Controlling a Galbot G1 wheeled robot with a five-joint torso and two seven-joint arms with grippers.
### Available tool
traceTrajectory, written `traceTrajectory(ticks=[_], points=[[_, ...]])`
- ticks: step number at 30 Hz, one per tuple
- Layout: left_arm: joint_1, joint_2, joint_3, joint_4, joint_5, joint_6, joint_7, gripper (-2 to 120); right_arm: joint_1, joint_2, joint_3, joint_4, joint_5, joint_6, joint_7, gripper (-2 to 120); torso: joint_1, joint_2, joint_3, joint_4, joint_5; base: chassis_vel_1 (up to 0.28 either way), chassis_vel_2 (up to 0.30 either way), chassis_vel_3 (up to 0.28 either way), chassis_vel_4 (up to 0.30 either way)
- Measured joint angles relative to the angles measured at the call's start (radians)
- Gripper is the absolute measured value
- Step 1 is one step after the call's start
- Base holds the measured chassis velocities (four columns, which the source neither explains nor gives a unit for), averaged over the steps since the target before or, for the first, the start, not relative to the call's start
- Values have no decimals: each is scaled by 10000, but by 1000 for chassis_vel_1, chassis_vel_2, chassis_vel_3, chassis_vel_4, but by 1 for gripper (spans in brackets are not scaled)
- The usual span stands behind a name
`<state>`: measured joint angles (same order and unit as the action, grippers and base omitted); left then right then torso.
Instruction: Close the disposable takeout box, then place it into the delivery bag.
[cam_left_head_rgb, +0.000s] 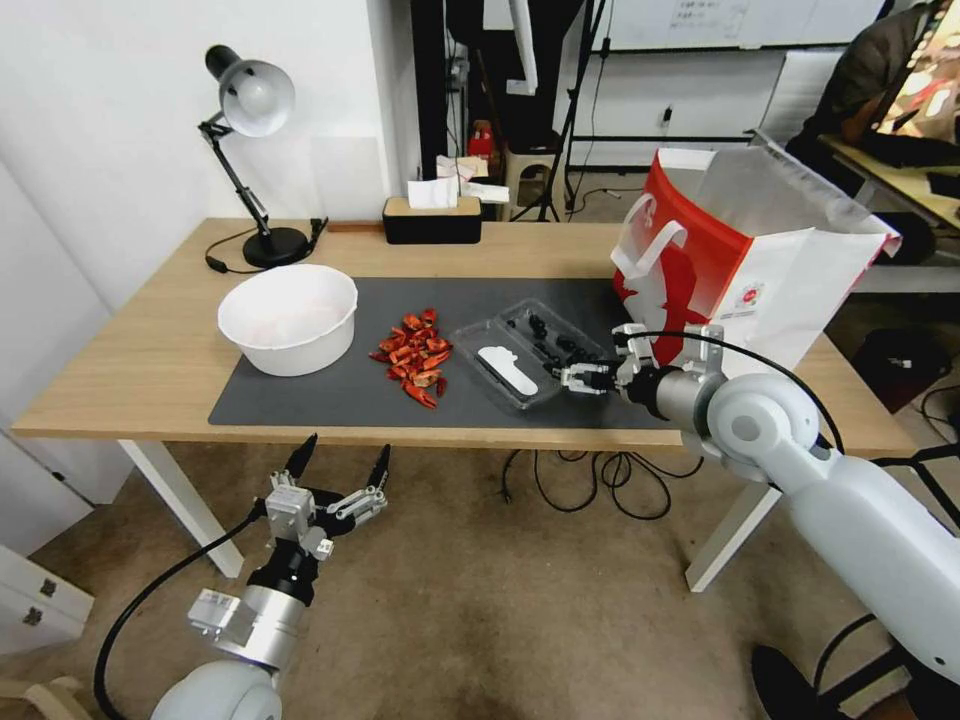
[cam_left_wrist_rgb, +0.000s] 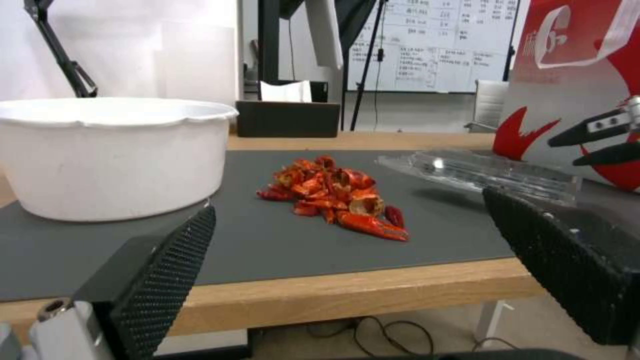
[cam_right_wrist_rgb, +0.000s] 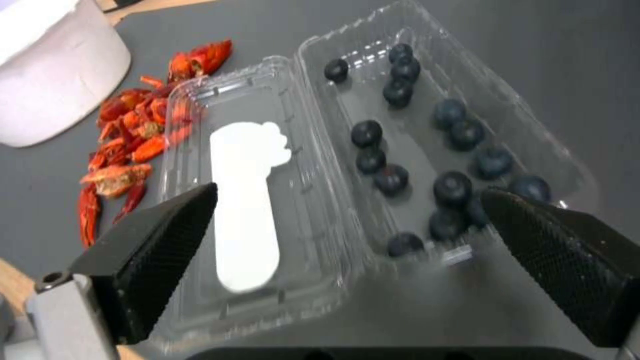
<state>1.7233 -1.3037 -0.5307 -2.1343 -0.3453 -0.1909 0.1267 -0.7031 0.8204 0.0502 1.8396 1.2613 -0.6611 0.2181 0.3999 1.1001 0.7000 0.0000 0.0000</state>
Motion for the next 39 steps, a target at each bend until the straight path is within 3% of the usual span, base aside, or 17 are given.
traceTrajectory(ticks=[10,14,39], points=[[-17,-35,-80,80,7,-53,-4,100,1050,420,-890,-499,864,-268,643,100,0,-1,0,0,-2,0,0,0,0],[-36,-53,-78,132,6,-54,-5,100,1326,618,-1004,-616,1710,-345,1507,100,1,-2,0,1,-3,0,0,0,0],[-71,-142,-53,221,12,-76,-12,100,1751,1028,-1533,-650,3073,-537,2782,100,1,-1,0,1,0,0,0,0,0]])
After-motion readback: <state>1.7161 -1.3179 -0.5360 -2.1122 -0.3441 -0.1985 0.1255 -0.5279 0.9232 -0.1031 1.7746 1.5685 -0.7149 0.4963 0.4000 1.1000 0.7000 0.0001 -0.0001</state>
